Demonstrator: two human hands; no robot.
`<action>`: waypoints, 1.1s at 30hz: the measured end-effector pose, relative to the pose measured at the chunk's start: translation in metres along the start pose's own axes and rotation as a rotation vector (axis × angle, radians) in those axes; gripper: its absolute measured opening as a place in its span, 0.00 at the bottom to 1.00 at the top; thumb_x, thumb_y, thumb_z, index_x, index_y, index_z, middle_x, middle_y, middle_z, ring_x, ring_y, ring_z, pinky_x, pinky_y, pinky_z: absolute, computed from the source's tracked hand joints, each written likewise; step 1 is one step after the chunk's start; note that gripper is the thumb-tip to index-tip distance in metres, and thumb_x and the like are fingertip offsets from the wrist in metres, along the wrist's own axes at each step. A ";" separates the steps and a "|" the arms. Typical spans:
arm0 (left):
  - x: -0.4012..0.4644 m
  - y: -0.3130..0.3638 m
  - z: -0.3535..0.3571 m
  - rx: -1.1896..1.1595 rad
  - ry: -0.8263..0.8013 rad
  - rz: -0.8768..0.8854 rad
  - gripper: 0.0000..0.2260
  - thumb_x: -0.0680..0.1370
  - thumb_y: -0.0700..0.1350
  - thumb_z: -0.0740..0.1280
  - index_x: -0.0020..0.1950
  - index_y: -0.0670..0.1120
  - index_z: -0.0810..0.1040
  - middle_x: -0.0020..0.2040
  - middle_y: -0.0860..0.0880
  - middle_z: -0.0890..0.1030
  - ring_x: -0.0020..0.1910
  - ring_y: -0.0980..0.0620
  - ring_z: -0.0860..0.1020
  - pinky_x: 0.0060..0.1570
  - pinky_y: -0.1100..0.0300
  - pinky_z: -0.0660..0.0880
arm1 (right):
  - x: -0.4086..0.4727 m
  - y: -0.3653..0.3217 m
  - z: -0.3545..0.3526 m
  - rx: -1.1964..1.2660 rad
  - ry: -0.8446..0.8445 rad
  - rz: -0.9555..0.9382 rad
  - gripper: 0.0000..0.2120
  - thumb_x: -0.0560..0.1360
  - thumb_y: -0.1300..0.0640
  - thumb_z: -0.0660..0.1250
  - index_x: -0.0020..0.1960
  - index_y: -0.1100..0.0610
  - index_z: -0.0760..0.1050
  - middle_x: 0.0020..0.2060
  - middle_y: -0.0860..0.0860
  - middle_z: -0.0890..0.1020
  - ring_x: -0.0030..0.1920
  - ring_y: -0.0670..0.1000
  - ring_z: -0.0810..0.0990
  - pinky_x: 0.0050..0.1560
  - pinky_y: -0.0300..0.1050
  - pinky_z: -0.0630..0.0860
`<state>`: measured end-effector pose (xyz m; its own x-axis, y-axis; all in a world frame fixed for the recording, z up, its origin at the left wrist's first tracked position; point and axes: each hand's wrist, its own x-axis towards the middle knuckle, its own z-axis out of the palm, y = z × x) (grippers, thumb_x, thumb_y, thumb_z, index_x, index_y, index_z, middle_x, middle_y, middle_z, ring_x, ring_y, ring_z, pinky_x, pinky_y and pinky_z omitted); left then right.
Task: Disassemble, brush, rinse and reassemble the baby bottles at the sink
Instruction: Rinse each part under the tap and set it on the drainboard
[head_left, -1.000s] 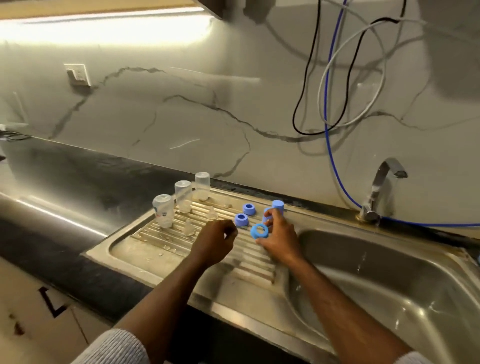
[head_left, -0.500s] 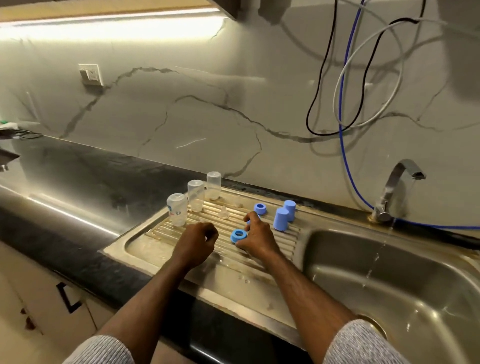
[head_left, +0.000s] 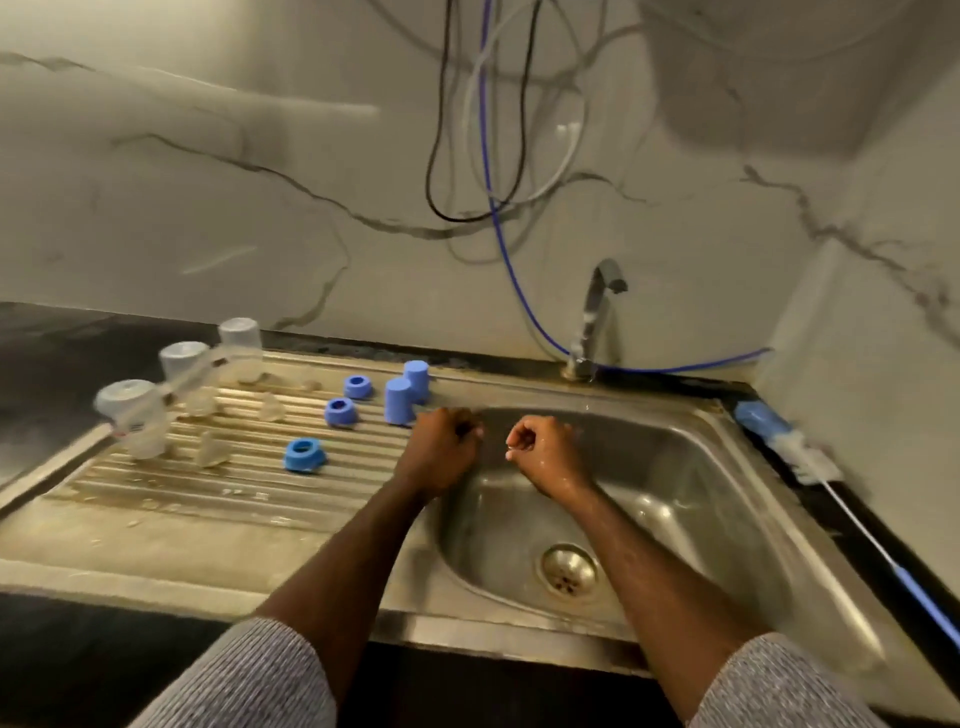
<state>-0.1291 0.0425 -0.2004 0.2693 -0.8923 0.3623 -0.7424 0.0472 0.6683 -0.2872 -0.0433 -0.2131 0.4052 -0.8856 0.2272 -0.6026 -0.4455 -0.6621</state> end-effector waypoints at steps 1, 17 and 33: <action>0.004 0.010 0.020 -0.003 -0.035 0.019 0.06 0.78 0.43 0.69 0.43 0.47 0.83 0.39 0.49 0.83 0.39 0.53 0.80 0.42 0.58 0.75 | -0.002 0.017 -0.014 -0.023 0.006 0.024 0.06 0.69 0.62 0.75 0.40 0.52 0.81 0.35 0.46 0.83 0.38 0.45 0.81 0.41 0.40 0.78; 0.033 0.029 0.177 0.014 -0.623 0.073 0.06 0.78 0.37 0.70 0.42 0.44 0.82 0.41 0.44 0.84 0.34 0.51 0.82 0.37 0.58 0.82 | -0.037 0.174 -0.091 -0.474 -0.872 0.525 0.16 0.66 0.52 0.82 0.49 0.56 0.84 0.37 0.49 0.82 0.44 0.52 0.82 0.48 0.49 0.82; 0.042 0.013 0.167 -0.187 -0.415 -0.131 0.03 0.79 0.40 0.70 0.51 0.44 0.81 0.45 0.47 0.82 0.41 0.49 0.81 0.30 0.66 0.75 | -0.008 0.151 -0.073 0.017 -0.324 0.415 0.13 0.71 0.69 0.74 0.54 0.60 0.81 0.42 0.51 0.81 0.44 0.50 0.81 0.40 0.44 0.81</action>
<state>-0.2300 -0.0690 -0.2849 0.0574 -0.9983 0.0021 -0.5847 -0.0319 0.8106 -0.4314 -0.1134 -0.2627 0.3283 -0.8999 -0.2871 -0.7471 -0.0614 -0.6619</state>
